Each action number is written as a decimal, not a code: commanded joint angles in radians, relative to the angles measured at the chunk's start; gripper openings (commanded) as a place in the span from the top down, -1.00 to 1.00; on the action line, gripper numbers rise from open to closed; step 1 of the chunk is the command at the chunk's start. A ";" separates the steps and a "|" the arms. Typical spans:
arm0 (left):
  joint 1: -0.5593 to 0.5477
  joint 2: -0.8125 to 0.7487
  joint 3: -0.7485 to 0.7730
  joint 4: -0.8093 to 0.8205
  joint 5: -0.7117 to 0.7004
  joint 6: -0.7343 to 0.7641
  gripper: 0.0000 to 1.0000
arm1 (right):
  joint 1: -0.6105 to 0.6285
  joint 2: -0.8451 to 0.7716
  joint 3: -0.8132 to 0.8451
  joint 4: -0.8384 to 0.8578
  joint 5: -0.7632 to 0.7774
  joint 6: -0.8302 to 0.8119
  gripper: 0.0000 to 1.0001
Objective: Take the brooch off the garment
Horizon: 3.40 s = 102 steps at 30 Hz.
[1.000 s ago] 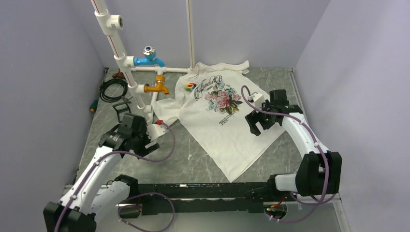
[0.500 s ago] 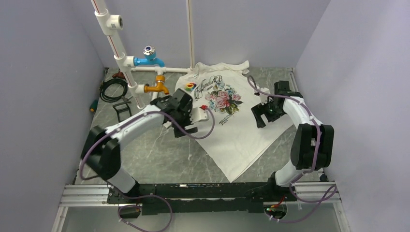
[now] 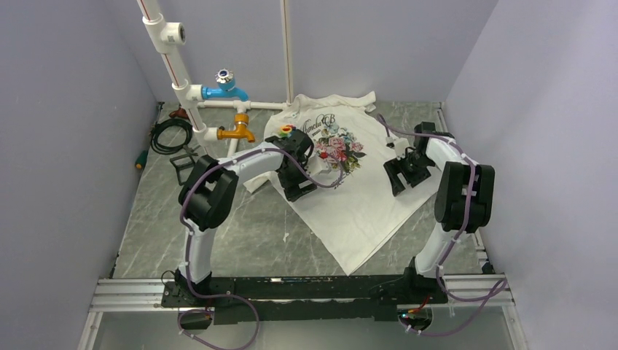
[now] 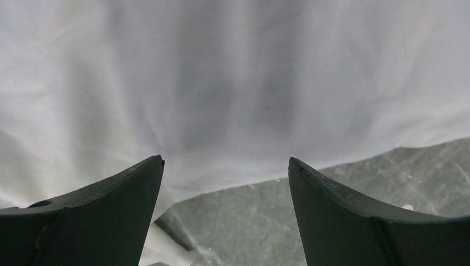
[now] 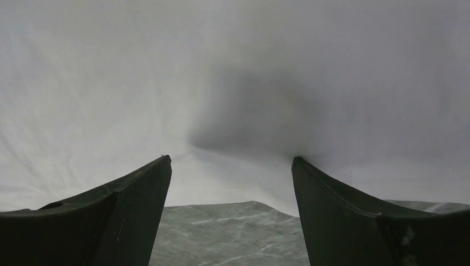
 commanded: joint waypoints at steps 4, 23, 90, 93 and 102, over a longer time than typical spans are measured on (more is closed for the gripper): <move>-0.003 0.069 0.044 -0.049 0.088 -0.058 -0.63 | -0.050 0.069 0.069 -0.079 0.015 -0.054 -0.57; -0.326 0.018 -0.022 -0.096 0.229 -0.037 0.42 | -0.238 0.092 -0.075 -0.045 0.201 -0.255 -0.38; -0.087 -0.447 -0.350 -0.041 0.032 0.112 -0.05 | 0.080 -0.153 -0.174 -0.151 0.068 -0.219 -0.38; -0.086 -0.392 -0.364 0.059 -0.028 0.111 -0.01 | 0.099 -0.125 -0.212 -0.097 0.097 -0.195 -0.30; -0.106 -0.248 -0.448 0.114 -0.020 0.116 0.17 | 0.021 -0.040 -0.314 -0.006 0.249 -0.313 -0.25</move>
